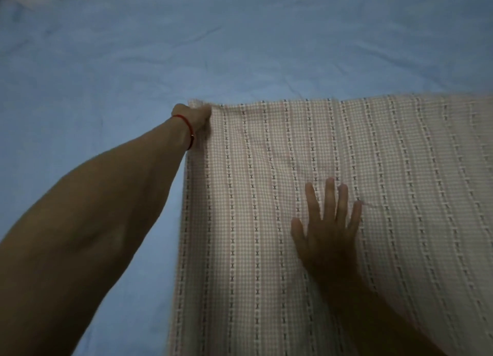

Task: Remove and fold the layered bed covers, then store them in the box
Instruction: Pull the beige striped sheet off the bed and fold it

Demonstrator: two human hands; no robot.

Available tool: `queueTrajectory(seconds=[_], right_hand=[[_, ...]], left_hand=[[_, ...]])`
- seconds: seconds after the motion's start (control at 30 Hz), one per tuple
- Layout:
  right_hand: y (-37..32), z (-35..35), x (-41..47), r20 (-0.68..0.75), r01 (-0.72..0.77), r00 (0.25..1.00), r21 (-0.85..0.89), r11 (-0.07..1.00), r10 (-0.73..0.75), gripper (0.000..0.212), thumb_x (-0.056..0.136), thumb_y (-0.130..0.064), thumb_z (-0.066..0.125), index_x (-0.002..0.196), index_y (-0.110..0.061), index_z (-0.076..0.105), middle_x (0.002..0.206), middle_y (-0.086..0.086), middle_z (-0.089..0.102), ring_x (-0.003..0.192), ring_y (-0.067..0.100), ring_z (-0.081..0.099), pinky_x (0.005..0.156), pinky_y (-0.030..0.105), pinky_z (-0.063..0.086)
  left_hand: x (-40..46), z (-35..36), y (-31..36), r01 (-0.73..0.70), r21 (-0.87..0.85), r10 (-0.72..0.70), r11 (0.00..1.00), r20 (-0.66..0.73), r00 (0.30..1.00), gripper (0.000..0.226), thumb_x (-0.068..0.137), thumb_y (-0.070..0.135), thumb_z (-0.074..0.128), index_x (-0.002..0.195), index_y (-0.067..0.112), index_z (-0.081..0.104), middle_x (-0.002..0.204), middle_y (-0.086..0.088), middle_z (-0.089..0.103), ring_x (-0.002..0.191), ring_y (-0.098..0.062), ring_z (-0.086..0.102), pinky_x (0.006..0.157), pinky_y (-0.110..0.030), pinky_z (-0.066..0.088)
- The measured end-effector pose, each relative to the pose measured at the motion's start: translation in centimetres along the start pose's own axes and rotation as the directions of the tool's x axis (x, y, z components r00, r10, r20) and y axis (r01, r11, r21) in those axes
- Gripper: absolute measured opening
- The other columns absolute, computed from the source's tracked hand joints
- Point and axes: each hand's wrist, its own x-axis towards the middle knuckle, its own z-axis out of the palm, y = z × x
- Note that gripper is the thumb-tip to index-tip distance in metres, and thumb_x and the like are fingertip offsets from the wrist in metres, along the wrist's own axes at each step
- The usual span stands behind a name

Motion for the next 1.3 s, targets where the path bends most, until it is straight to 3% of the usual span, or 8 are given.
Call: queueTrajectory(seconds=[0.1, 0.27, 0.47, 0.67, 0.9, 1.03, 1.17, 1.3], right_hand=[[0.2, 0.5, 0.3, -0.013, 0.010, 1.000, 0.030, 1.000, -0.009, 0.071, 0.095, -0.045, 0.050, 0.157, -0.015, 0.032, 0.166, 0.021, 0.018, 0.154, 0.042, 0.014, 0.117, 0.069, 0.016], [0.3, 1.4, 1.0, 0.002, -0.013, 1.000, 0.047, 0.999, 0.013, 0.072, 0.092, -0.046, 0.046, 0.157, -0.016, 0.034, 0.165, 0.020, 0.020, 0.153, 0.043, 0.015, 0.116, 0.071, 0.016], [0.4, 2.2, 0.8, -0.031, -0.015, 0.999, 0.042, 0.999, 0.016, 0.071, 0.093, -0.047, 0.043, 0.156, -0.016, 0.035, 0.164, 0.021, 0.023, 0.152, 0.044, 0.017, 0.116, 0.070, 0.017], [0.2, 2.2, 0.9, -0.063, -0.015, 0.998, 0.094, 0.996, 0.020, 0.072, 0.091, -0.046, 0.048, 0.156, -0.017, 0.037, 0.164, 0.019, 0.025, 0.153, 0.041, 0.020, 0.117, 0.068, 0.018], [1.1, 0.0, 0.7, 0.170, 0.025, 0.984, 0.182, 0.983, -0.056, 0.084, 0.092, -0.059, 0.037, 0.163, -0.024, 0.009, 0.169, 0.015, -0.001, 0.156, 0.036, -0.005, 0.122, 0.064, -0.001], [3.9, -2.4, 0.8, 0.396, -0.010, 0.890, 0.508, 0.861, -0.224, 0.081, 0.088, -0.059, 0.031, 0.162, -0.034, 0.007, 0.169, 0.003, -0.017, 0.153, 0.022, -0.025, 0.120, 0.050, -0.022], [9.6, -8.2, 2.0, 0.568, -0.284, 0.764, 0.723, 0.629, -0.308, 0.054, 0.103, -0.032, 0.050, 0.156, -0.026, 0.036, 0.168, -0.003, 0.020, 0.154, 0.011, 0.013, 0.126, 0.031, 0.010], [15.7, -13.5, 1.9, 0.589, -0.397, 0.777, 0.732, 0.554, -0.222, 0.034, 0.099, -0.032, 0.056, 0.132, -0.031, 0.066, 0.139, -0.010, 0.061, 0.123, 0.005, 0.055, 0.103, 0.023, 0.039]], left_hand=[[0.7, 0.5, -1.0, 0.004, -0.071, -0.008, 0.997, -0.058, 0.998, 0.059, 0.091, 0.043, 0.067, 0.133, 0.003, 0.055, 0.123, -0.005, 0.059, 0.102, -0.021, 0.057, 0.088, -0.030, 0.048], [0.9, 1.0, -2.7, -0.046, 0.046, 0.050, 0.998, -0.084, 0.995, 0.082, 0.088, 0.077, 0.033, 0.128, 0.011, 0.062, 0.128, -0.008, 0.064, 0.117, -0.028, 0.060, 0.107, -0.042, 0.045], [-5.2, -2.1, -8.3, -0.075, 0.061, 0.069, 0.995, 0.085, 0.994, 0.067, 0.085, 0.078, 0.048, 0.082, 0.013, 0.064, 0.081, 0.002, 0.069, 0.074, -0.016, 0.063, 0.077, -0.033, 0.051], [-13.7, -2.9, -13.8, 0.011, -0.013, -0.007, 1.000, 0.269, 0.963, 0.061, 0.087, 0.073, 0.053, 0.132, 0.032, 0.062, 0.123, 0.015, 0.068, 0.110, -0.005, 0.065, 0.103, -0.033, 0.046], [-20.3, -1.8, -13.2, -0.096, 0.260, 0.092, 0.961, 0.025, 0.995, 0.045, 0.097, 0.043, 0.060, 0.134, 0.017, 0.060, 0.131, -0.005, 0.065, 0.118, -0.024, 0.060, 0.098, -0.035, 0.044], [-25.1, -2.5, -9.3, -0.190, 0.381, 0.213, 0.905, -0.019, 0.977, 0.041, 0.099, 0.040, 0.057, 0.132, 0.016, 0.059, 0.130, -0.010, 0.065, 0.117, -0.032, 0.060, 0.094, -0.038, 0.045], [-30.9, -2.9, -4.1, -0.315, 0.570, 0.333, 0.759, 0.075, 0.940, 0.063, 0.092, 0.059, 0.038, 0.141, 0.020, 0.048, 0.133, -0.012, 0.064, 0.115, -0.039, 0.061, 0.094, -0.045, 0.047], [-36.5, 0.5, 2.5, -0.477, 0.586, 0.409, 0.655, 0.256, 0.876, 0.047, 0.105, 0.038, 0.043, 0.146, 0.017, 0.037, 0.134, -0.017, 0.061, 0.114, -0.039, 0.060, 0.092, -0.042, 0.047]])
